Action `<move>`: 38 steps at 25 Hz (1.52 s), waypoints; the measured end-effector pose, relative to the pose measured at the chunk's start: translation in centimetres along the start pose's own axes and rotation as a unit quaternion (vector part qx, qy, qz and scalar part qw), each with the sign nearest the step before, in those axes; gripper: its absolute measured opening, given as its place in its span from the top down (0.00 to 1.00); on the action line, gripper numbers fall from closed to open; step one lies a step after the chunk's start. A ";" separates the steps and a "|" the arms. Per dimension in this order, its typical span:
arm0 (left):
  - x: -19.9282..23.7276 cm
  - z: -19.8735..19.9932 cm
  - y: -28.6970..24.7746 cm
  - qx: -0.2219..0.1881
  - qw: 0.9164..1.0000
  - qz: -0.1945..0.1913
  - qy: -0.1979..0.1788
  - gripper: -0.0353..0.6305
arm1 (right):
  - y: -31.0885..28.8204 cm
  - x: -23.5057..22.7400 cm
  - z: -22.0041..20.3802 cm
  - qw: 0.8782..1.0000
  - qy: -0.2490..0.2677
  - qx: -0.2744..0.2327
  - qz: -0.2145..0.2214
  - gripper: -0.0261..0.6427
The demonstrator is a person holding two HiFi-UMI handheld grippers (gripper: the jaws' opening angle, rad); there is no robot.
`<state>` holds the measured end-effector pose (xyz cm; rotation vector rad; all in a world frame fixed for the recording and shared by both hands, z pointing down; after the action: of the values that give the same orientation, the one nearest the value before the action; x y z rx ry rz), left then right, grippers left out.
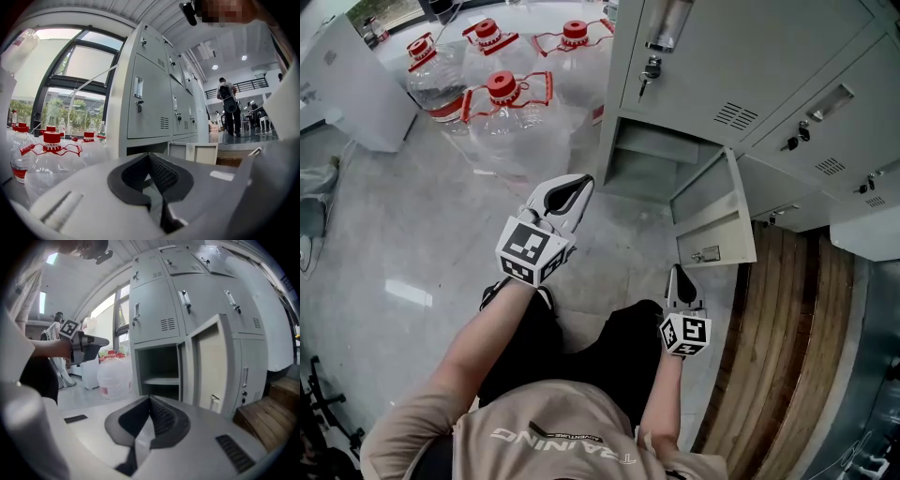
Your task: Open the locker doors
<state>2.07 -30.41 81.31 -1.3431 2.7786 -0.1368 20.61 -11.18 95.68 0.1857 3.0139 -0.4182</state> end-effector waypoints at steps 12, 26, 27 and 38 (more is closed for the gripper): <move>0.0 0.4 1.8 -0.002 1.000 -0.010 0.011 0.94 | -6.7 5.7 5.1 0.997 0.018 -0.032 0.075 0.94; 1.2 7.0 2.6 0.057 0.998 -0.018 0.009 0.94 | -4.4 7.9 18.8 0.996 -0.007 0.015 0.087 0.94; 1.5 8.8 2.9 0.059 0.998 -0.018 0.002 0.94 | -4.2 8.3 20.4 0.996 -0.006 0.017 0.090 0.94; 2.3 28.5 7.4 0.072 0.997 0.007 0.024 0.94 | 0.6 12.0 42.9 0.993 0.021 0.014 0.117 0.94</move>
<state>-2.69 -29.29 52.14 -1.3026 2.7552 -0.3648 12.08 -21.18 53.16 0.5490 2.9784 -0.4380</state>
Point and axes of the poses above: the fingertips, and each gripper's own axes: y backward along the fingers, x to its left, z out of its top, the point moved 3 cm from there along y, backward along the fingers, and after that the axes turned 8 degrees about z, right-handed, at the moved point
